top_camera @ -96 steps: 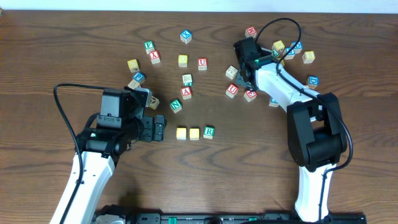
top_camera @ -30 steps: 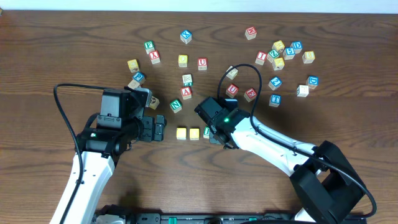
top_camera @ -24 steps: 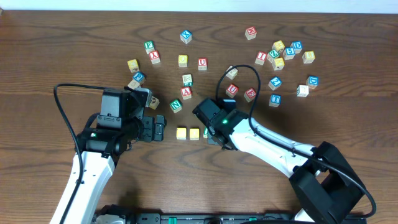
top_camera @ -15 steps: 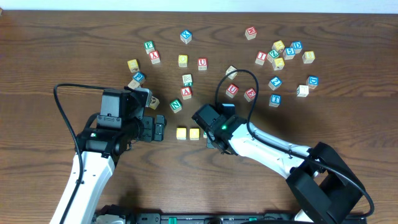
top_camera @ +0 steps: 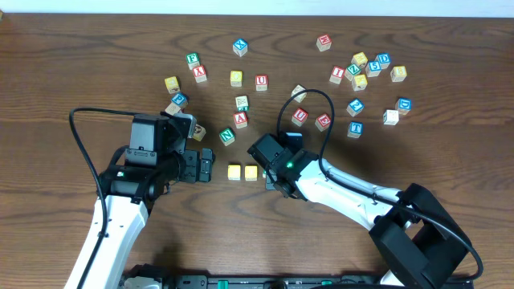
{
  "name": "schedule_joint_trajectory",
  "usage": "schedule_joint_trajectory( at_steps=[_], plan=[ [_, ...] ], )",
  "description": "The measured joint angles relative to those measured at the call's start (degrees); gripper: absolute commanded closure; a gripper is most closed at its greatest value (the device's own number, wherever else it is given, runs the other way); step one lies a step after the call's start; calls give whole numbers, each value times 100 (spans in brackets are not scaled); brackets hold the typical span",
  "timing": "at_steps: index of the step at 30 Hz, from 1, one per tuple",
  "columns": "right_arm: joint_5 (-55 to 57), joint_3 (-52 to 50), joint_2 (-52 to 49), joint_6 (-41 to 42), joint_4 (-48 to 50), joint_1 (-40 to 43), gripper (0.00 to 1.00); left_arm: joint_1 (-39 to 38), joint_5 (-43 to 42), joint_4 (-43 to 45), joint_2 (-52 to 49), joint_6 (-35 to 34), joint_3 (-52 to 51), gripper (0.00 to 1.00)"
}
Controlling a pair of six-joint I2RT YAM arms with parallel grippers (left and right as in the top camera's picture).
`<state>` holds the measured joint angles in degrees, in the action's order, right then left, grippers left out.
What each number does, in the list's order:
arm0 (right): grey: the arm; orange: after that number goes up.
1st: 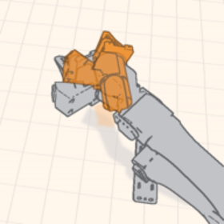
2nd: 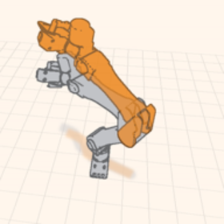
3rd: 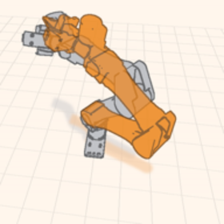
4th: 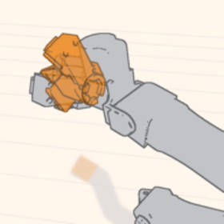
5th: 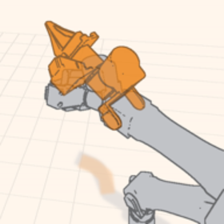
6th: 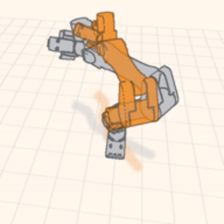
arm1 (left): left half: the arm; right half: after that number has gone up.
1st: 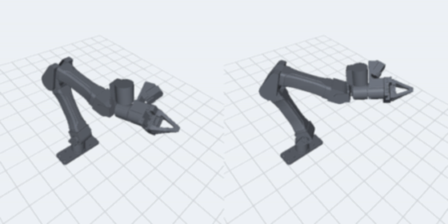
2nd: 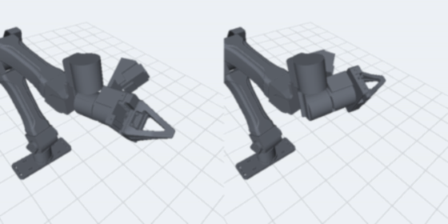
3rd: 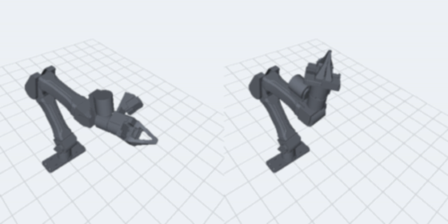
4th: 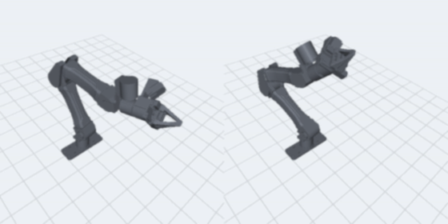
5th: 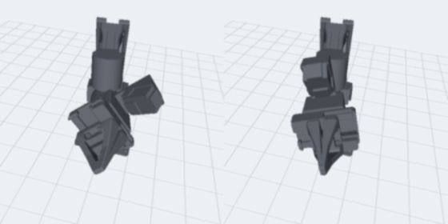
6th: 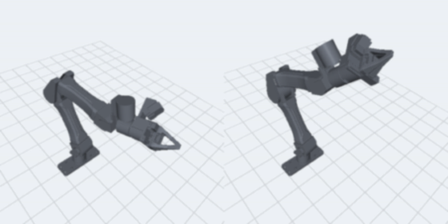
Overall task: Spell out CORL
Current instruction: 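Lower the L block right of the R block and open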
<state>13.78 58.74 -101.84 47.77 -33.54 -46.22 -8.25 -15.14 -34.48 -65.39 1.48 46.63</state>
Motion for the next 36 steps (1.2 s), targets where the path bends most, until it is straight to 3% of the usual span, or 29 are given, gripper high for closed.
schedule_joint_trajectory(
  at_steps=[8,30,36],
  plan=[
    [17,0,0,0,42,0,98,0,0,-2,0,0,0,2],
    [87,0,0,7,42,0,72,0,0,-2,0,0,0,2],
    [103,0,0,22,44,0,71,0,0,-2,0,0,0,2]
  ],
)
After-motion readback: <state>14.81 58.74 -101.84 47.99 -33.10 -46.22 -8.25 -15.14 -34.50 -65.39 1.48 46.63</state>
